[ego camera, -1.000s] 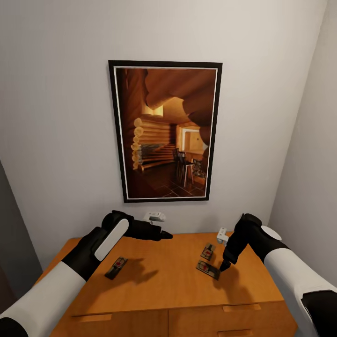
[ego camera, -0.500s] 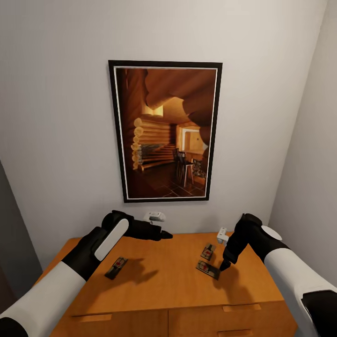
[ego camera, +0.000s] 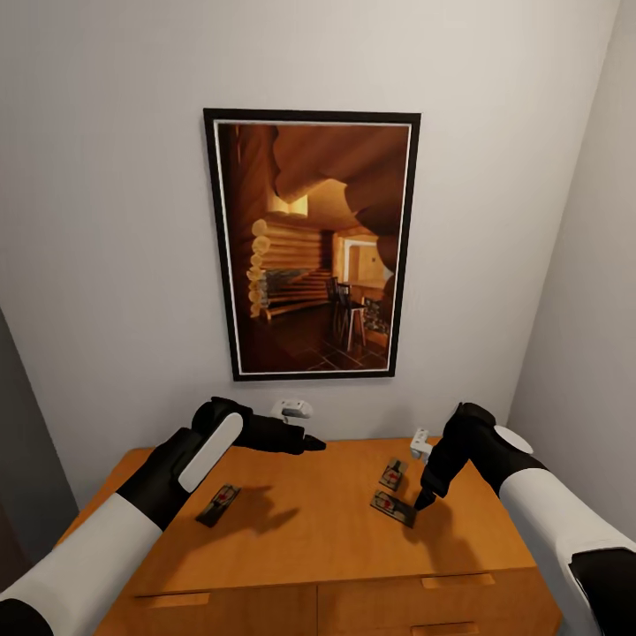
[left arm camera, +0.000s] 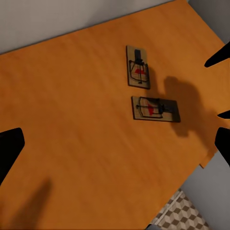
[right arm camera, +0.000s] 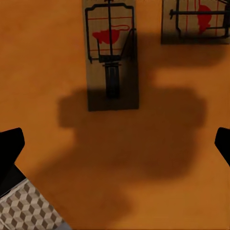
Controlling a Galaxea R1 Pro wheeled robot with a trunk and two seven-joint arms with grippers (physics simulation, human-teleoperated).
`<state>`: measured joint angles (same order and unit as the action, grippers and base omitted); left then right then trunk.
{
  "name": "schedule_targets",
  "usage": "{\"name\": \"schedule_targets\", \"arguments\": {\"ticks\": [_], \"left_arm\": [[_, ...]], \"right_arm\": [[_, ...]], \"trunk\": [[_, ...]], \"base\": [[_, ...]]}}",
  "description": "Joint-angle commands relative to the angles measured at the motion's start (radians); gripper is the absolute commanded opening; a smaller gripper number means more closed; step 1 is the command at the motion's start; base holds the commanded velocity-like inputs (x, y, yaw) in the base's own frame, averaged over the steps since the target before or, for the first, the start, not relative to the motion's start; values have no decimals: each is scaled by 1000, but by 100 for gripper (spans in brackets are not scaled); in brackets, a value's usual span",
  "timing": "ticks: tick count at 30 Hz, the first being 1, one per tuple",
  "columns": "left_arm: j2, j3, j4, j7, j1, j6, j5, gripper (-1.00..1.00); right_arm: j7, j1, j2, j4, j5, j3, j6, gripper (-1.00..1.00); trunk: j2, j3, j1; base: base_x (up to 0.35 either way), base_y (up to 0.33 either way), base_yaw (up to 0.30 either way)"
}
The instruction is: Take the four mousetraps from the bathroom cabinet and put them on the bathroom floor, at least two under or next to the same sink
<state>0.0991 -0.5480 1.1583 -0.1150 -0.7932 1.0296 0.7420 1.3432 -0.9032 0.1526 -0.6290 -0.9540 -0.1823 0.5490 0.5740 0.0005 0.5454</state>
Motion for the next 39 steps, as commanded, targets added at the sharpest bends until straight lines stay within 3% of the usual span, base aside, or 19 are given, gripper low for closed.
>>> {"name": "schedule_targets", "arguments": {"ticks": [1,39], "left_arm": [[1,-1,1,-10,0,1,-10,100],[1,-1,1,-11,-1,1,-10,100]], "right_arm": [[4,0,1,-1,-1,-4,10,100],[4,0,1,-1,0,-3,9,100]], "trunk": [[8,-4,4],[274,-123,150]], "base": [[0,0,0],[0,0,0]]}}
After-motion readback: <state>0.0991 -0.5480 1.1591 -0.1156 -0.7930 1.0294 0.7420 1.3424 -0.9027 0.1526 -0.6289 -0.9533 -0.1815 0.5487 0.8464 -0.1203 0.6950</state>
